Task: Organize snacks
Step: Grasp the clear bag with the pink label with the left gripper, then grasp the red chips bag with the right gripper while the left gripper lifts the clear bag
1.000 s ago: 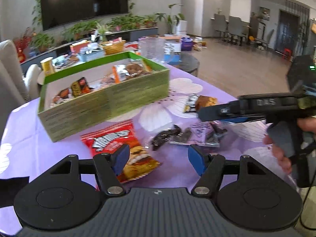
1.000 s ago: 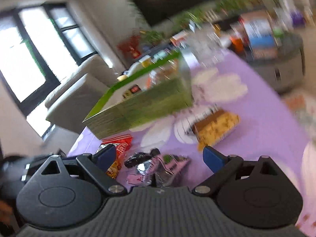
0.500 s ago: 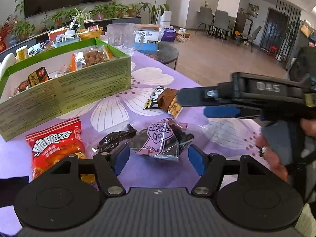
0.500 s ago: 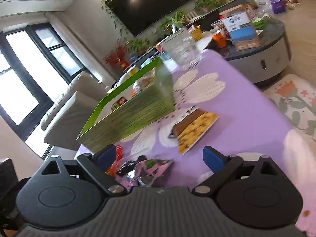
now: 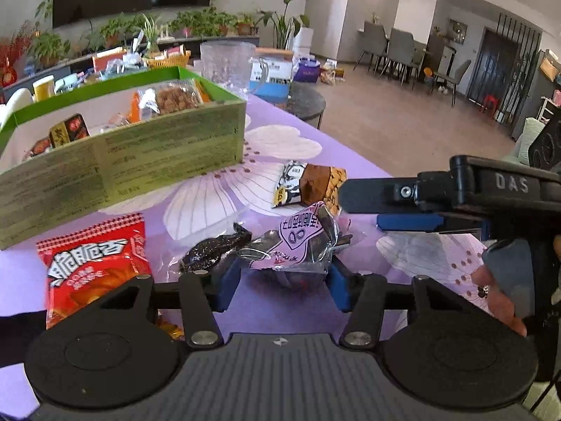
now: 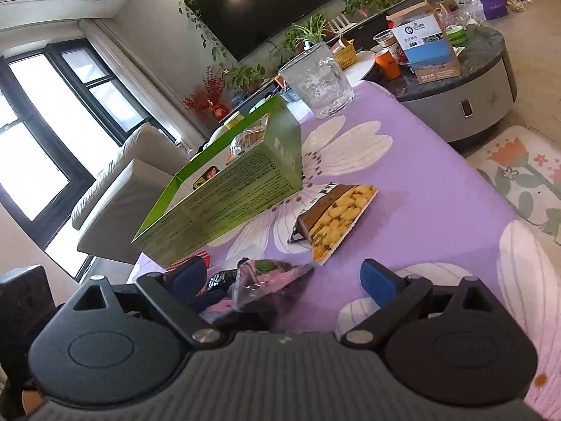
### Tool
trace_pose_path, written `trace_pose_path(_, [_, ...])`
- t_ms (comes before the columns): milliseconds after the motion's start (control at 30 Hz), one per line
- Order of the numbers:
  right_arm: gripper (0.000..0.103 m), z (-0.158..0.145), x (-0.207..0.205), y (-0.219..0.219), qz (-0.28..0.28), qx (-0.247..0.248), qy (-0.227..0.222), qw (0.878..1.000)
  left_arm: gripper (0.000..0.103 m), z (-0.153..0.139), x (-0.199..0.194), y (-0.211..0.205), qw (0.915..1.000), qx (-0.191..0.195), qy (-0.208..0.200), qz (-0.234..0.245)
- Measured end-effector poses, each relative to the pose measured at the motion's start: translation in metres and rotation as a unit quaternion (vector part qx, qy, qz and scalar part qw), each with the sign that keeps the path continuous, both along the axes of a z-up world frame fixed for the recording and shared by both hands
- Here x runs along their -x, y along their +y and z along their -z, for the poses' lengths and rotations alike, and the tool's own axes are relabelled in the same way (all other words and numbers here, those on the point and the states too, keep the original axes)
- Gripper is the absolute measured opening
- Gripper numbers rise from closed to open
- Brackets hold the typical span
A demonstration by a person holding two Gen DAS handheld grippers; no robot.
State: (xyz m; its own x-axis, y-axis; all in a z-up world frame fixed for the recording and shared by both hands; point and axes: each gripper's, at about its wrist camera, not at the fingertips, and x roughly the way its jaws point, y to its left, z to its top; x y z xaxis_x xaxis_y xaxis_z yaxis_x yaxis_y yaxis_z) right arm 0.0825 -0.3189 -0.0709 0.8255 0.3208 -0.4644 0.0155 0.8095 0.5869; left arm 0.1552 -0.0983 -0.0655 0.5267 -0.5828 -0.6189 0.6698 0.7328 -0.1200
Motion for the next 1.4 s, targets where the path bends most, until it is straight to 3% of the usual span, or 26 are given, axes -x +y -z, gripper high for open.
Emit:
trace_pose_path(33, [0.045, 0.0, 0.001, -0.001, 0.004, 0.001, 0.0, 1.0, 0.034, -0.002, 0.003, 0.002, 1.0, 0.004, -0.006, 0.002])
trace_pose_path(233, [0.045, -0.006, 0.008, -0.005, 0.021, 0.009, 0.0, 1.0, 0.032, -0.017, 0.017, 0.034, 0.9993, 0.032, -0.009, -0.02])
trace_pose_path(400, [0.045, -0.015, 0.008, 0.014, 0.004, 0.039, -0.008, 0.999, 0.03, -0.033, 0.033, 0.08, 0.9961, 0.056, -0.019, -0.066])
trace_pose_path(633, [0.045, -0.027, -0.003, 0.084, -0.07, 0.101, -0.019, 0.992, 0.03, -0.034, 0.046, 0.145, 0.9869, 0.047, -0.037, -0.149])
trace_pose_path(800, [0.045, -0.029, -0.02, 0.125, -0.098, 0.107, -0.017, 0.989, 0.03, -0.028, 0.055, 0.179, 0.9816, 0.058, -0.033, -0.179])
trace_pose_path(1067, [0.045, -0.02, -0.042, 0.188, -0.1, 0.238, -0.028, 0.966, 0.03, -0.019, 0.059, 0.217, 0.9748, 0.075, -0.031, -0.208])
trace_pose_path(1400, [0.046, 0.004, -0.084, 0.205, -0.075, 0.224, 0.053, 0.97, 0.03, -0.016, 0.056, 0.236, 0.9713, 0.083, -0.044, -0.219])
